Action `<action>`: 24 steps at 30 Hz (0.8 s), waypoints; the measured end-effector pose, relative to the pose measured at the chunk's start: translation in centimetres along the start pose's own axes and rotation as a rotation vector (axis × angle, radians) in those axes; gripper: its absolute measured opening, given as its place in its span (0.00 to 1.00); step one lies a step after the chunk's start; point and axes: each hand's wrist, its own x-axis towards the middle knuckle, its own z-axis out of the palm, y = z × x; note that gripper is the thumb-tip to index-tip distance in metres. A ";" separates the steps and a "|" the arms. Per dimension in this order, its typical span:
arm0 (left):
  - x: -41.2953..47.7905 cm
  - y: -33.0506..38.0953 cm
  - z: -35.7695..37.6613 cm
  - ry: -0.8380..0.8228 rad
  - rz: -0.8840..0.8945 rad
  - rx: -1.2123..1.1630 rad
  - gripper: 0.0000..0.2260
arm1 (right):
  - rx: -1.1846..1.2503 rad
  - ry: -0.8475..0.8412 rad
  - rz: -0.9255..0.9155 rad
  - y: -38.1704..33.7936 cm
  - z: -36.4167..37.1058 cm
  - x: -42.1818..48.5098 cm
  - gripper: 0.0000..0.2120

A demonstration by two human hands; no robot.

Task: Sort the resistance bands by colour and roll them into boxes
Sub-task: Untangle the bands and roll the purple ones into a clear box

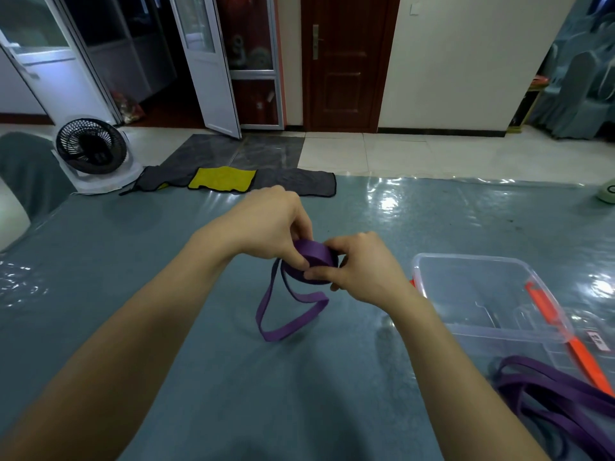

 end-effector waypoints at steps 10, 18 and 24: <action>-0.9 -2.4 0.3 0.219 0.017 -0.914 0.21 | 0.972 0.170 0.010 -0.7 -2.6 -0.7 0.16; -1.6 -2.2 2.1 0.164 -0.108 -0.772 0.18 | 0.869 0.102 0.108 1.2 0.0 -2.1 0.22; -1.5 -0.6 1.6 -0.001 -0.146 -0.302 0.14 | 0.316 -0.011 0.116 0.5 -1.6 -1.9 0.22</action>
